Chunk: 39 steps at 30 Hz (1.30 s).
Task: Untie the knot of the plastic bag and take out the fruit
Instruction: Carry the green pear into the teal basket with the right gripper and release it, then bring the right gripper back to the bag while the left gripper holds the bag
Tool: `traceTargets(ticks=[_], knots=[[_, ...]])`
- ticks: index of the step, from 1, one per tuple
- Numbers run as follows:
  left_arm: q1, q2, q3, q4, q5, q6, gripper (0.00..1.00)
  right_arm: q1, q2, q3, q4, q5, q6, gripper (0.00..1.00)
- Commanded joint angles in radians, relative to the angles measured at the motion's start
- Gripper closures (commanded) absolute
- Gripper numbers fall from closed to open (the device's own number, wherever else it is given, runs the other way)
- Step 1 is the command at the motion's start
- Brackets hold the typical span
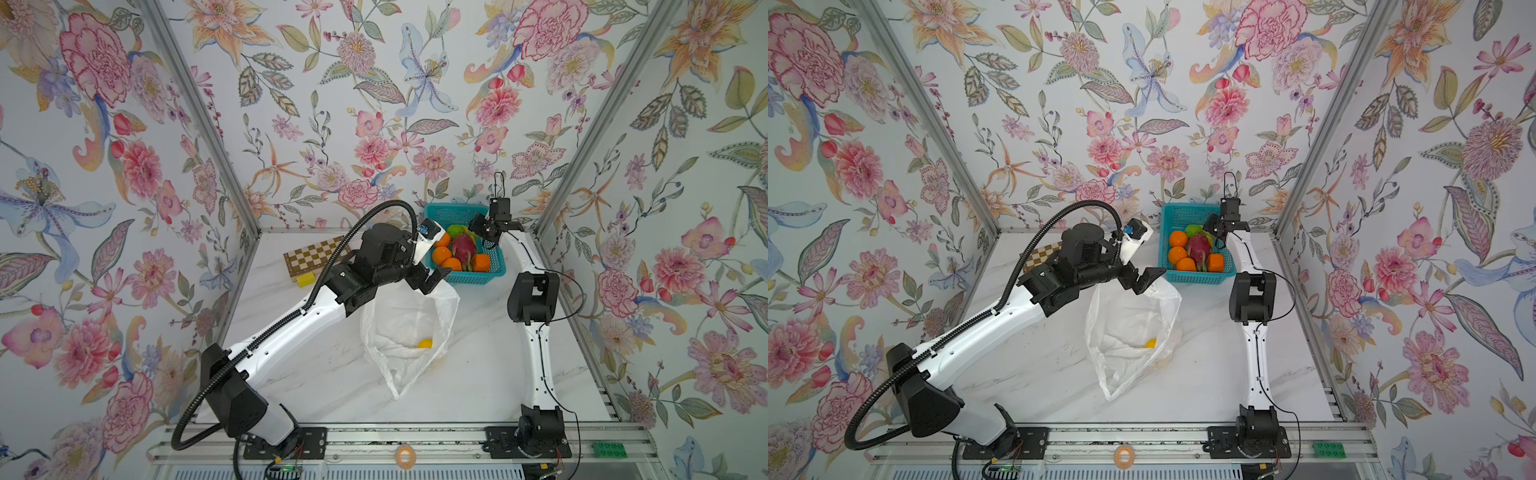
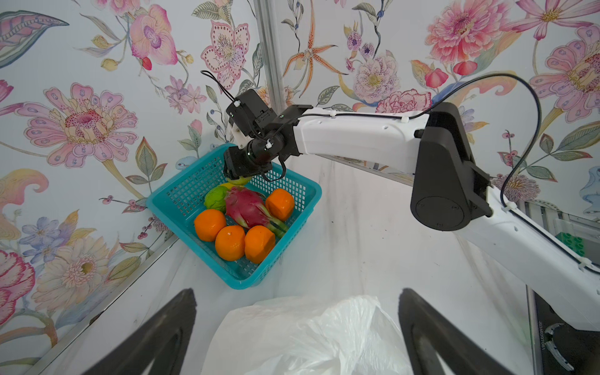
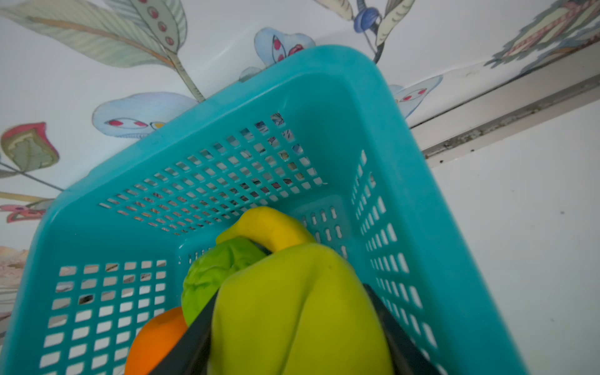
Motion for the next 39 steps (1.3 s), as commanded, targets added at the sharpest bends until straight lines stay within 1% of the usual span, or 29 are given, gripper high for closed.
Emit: traceTargets(ticks=[1, 7, 18, 25, 31, 35, 39], knots=[[0.008, -0.007, -0.019, 0.035, 0.006, -0.04, 0.01, -0.016, 0.038, 0.024, 0.005, 0.017, 0.061, 0.39], [0.008, -0.048, -0.076, 0.072, -0.009, -0.089, 0.01, -0.016, -0.005, 0.006, 0.0, 0.002, 0.048, 0.22], [0.006, -0.117, -0.146, 0.093, -0.031, -0.14, 0.01, -0.012, -0.206, -0.06, -0.031, 0.003, -0.022, 0.09], [0.001, -0.169, -0.184, 0.056, -0.072, -0.199, 0.01, 0.002, -0.347, -0.067, -0.07, -0.033, -0.073, 0.05], [-0.007, -0.225, -0.244, 0.03, -0.108, -0.3, 0.03, 0.01, -0.521, -0.116, -0.115, -0.125, -0.105, 0.02], [-0.019, -0.273, -0.302, 0.032, -0.129, -0.347, 0.06, 0.02, -0.66, -0.191, -0.16, -0.161, -0.105, 0.01], [-0.032, -0.308, -0.349, 0.007, -0.151, -0.364, 0.1, 0.048, -0.832, -0.34, -0.176, -0.162, -0.099, 0.01]])
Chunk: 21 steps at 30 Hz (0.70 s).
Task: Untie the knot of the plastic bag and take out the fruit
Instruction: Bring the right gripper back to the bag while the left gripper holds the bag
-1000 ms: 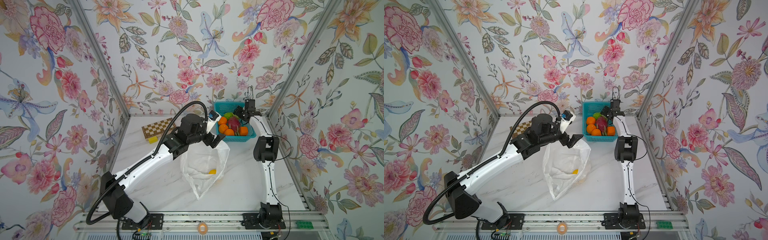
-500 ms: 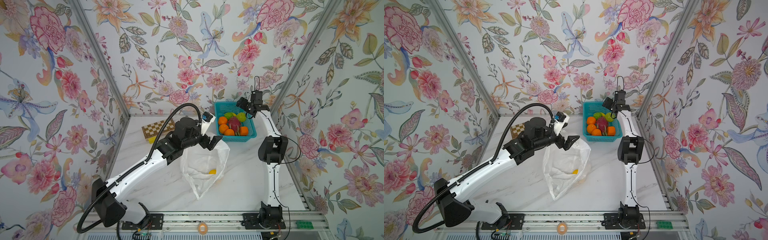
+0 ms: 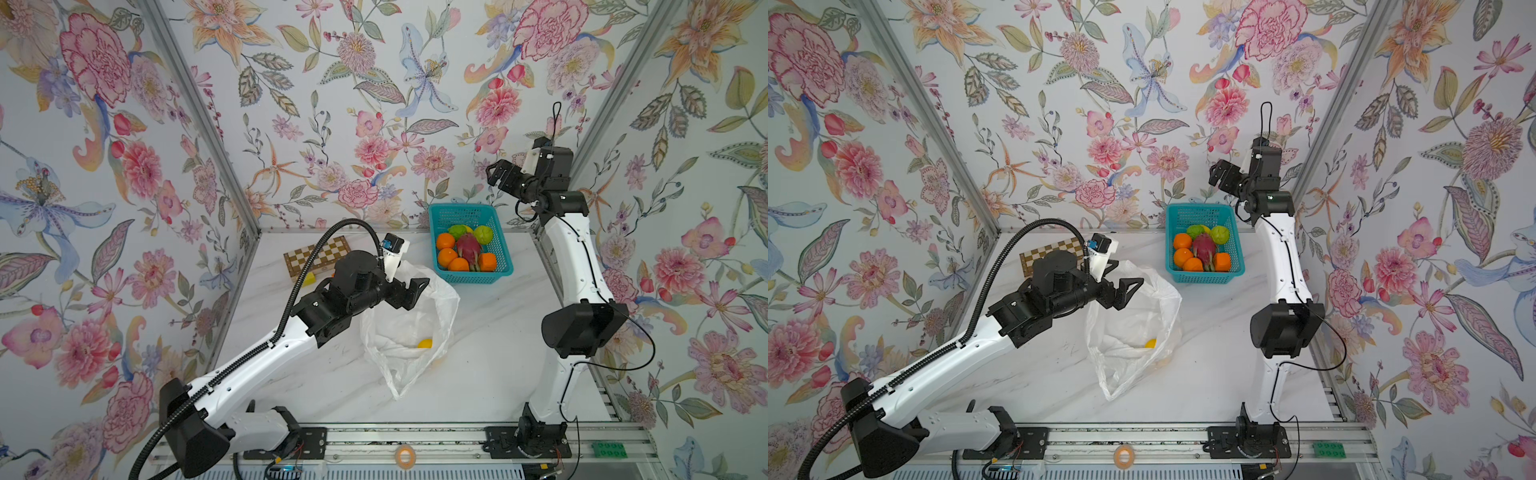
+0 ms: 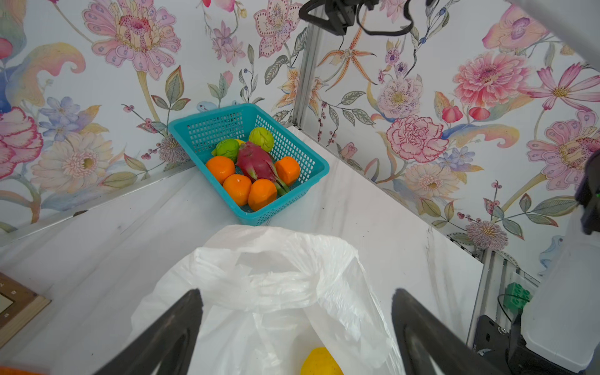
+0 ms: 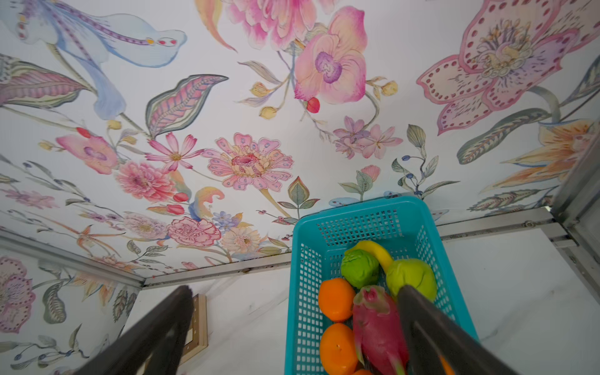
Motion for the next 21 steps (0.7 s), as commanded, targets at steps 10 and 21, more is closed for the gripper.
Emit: traceTargets(ticks=[10, 21], knots=[[-0.027, -0.068, -0.101, -0.116, -0.027, -0.072, 0.18, 0.153, -0.562, -0.584, -0.05, 0.064, 0.148, 0.01], [-0.029, -0.066, -0.194, -0.14, 0.029, -0.15, 0.25, 0.467, -0.877, -1.084, -0.118, 0.186, 0.613, 0.01]])
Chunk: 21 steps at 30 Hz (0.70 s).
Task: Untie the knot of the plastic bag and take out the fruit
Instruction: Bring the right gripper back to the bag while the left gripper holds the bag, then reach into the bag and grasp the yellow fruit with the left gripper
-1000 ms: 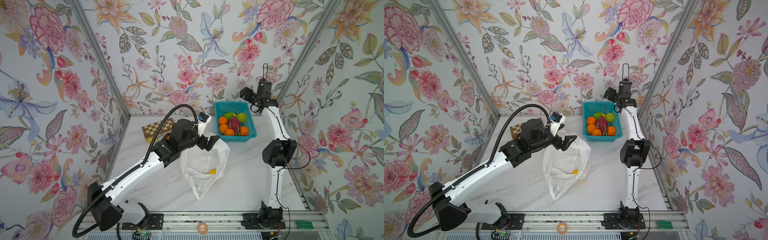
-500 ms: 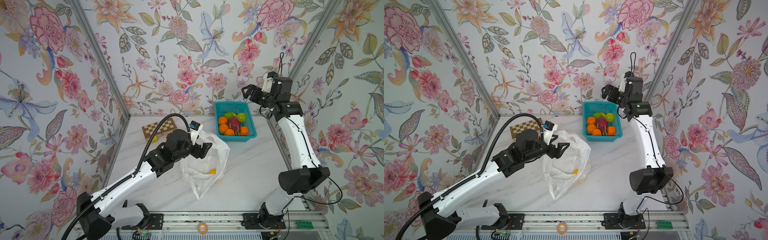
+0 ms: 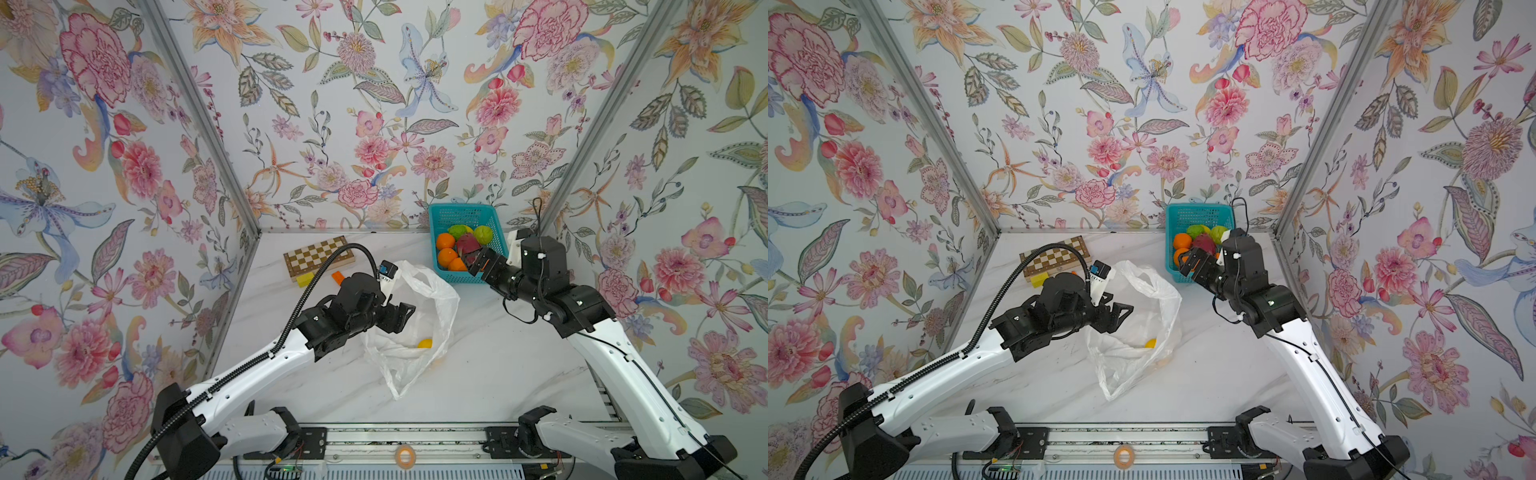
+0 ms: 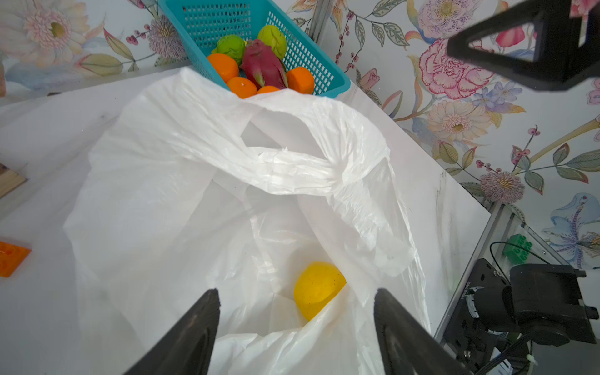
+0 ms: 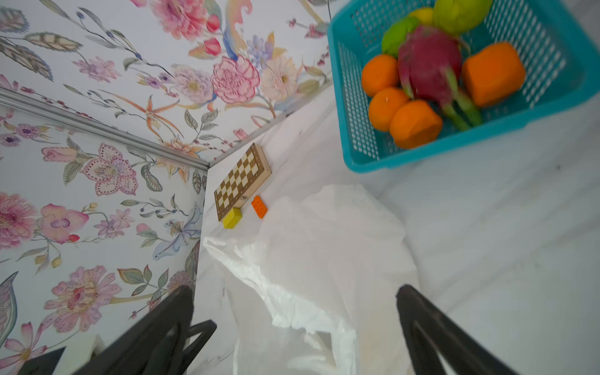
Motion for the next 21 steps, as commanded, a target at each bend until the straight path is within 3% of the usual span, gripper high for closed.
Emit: traceTargets(ticks=[1, 8, 13, 18, 21], knots=[[-0.008, -0.017, -0.036, -0.028, 0.042, -0.048, 0.25, 0.101, -0.034, -0.083, -0.072, 0.047, 0.19, 0.01], [-0.014, -0.034, -0.113, -0.034, 0.134, -0.072, 0.28, 0.344, -0.026, -0.193, -0.122, 0.065, 0.324, 0.01], [-0.042, -0.02, -0.164, -0.056, 0.171, -0.036, 0.3, 0.401, 0.035, -0.22, -0.185, 0.095, 0.341, 0.06], [-0.068, 0.016, -0.169, -0.056, 0.152, 0.031, 0.3, 0.407, 0.078, -0.278, -0.249, 0.126, 0.283, 0.19], [-0.068, 0.021, -0.174, 0.001, 0.154, 0.033, 0.29, 0.411, 0.091, -0.331, -0.289, 0.128, 0.248, 0.37]])
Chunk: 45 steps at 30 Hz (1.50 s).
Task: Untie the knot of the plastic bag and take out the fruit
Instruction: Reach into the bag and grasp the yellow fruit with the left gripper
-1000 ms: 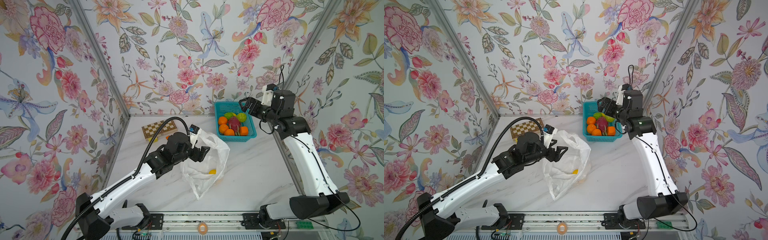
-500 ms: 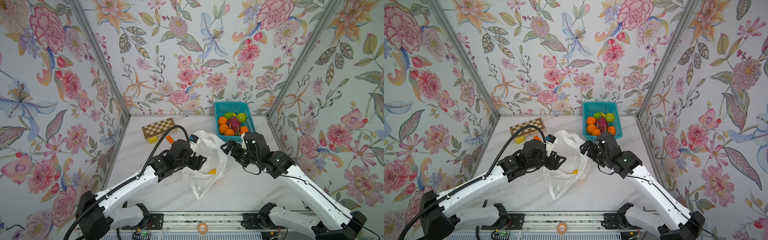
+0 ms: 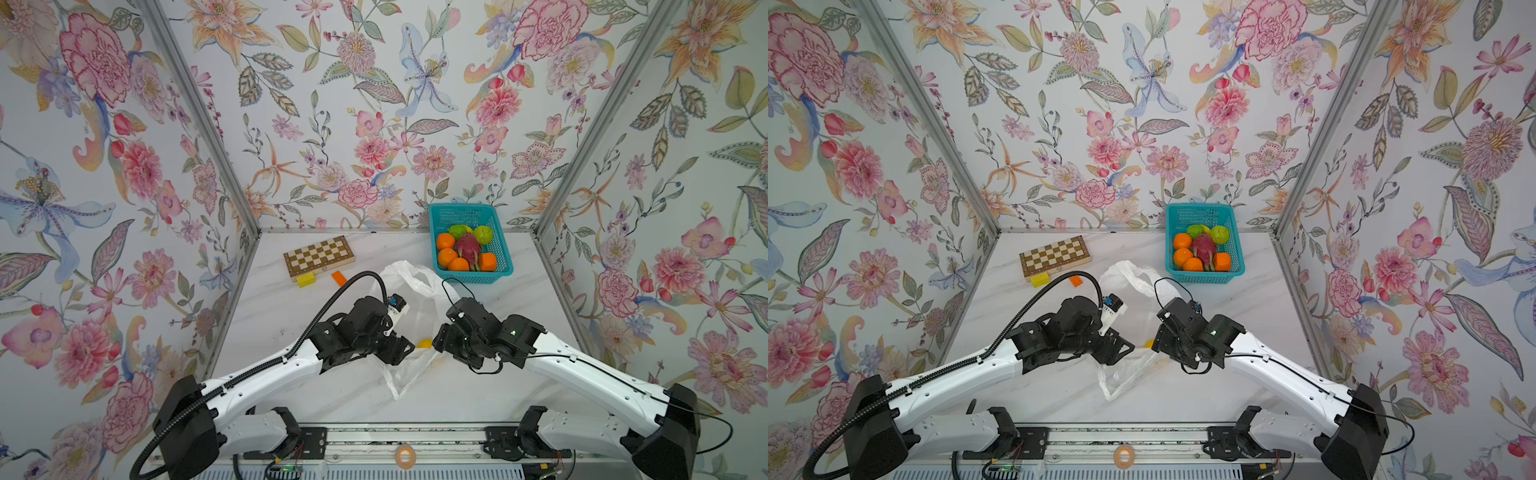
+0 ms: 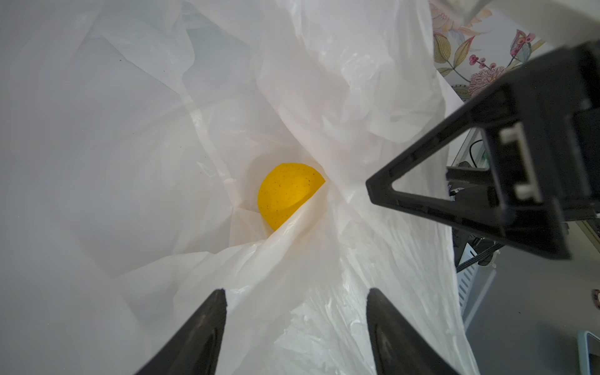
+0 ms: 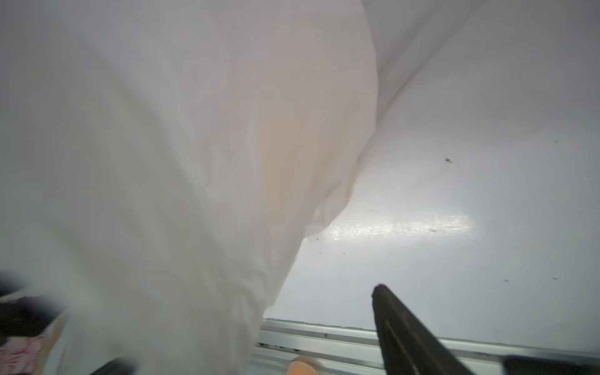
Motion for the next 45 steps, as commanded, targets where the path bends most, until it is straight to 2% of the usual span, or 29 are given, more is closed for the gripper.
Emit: traceTargets(ticks=[1, 5, 13, 19, 28, 35, 45], knots=[[-0.006, 0.012, -0.013, 0.057, 0.008, 0.031, 0.29, 0.014, 0.007, -0.062, -0.099, 0.029, -0.044, 0.46], [-0.008, 0.048, 0.005, 0.1, -0.002, 0.031, 0.26, 0.043, -0.021, -0.138, -0.113, 0.024, -0.024, 0.74], [-0.028, 0.183, 0.081, 0.12, -0.002, 0.117, 0.25, 0.103, -0.015, -0.172, -0.107, 0.013, -0.006, 0.99], [-0.047, 0.299, 0.13, 0.138, 0.006, 0.159, 0.24, 0.149, -0.001, -0.195, -0.05, 0.017, -0.002, 1.0], [-0.066, 0.436, 0.157, 0.196, 0.063, 0.18, 0.22, 0.147, -0.08, -0.232, 0.09, 0.067, 0.012, 1.0], [-0.066, 0.536, 0.237, 0.197, 0.07, 0.186, 0.21, 0.146, -0.055, -0.239, 0.134, 0.05, -0.008, 1.0], [-0.076, 0.591, 0.243, 0.186, 0.157, 0.22, 0.21, 0.138, -0.076, -0.252, 0.134, 0.056, -0.021, 1.0]])
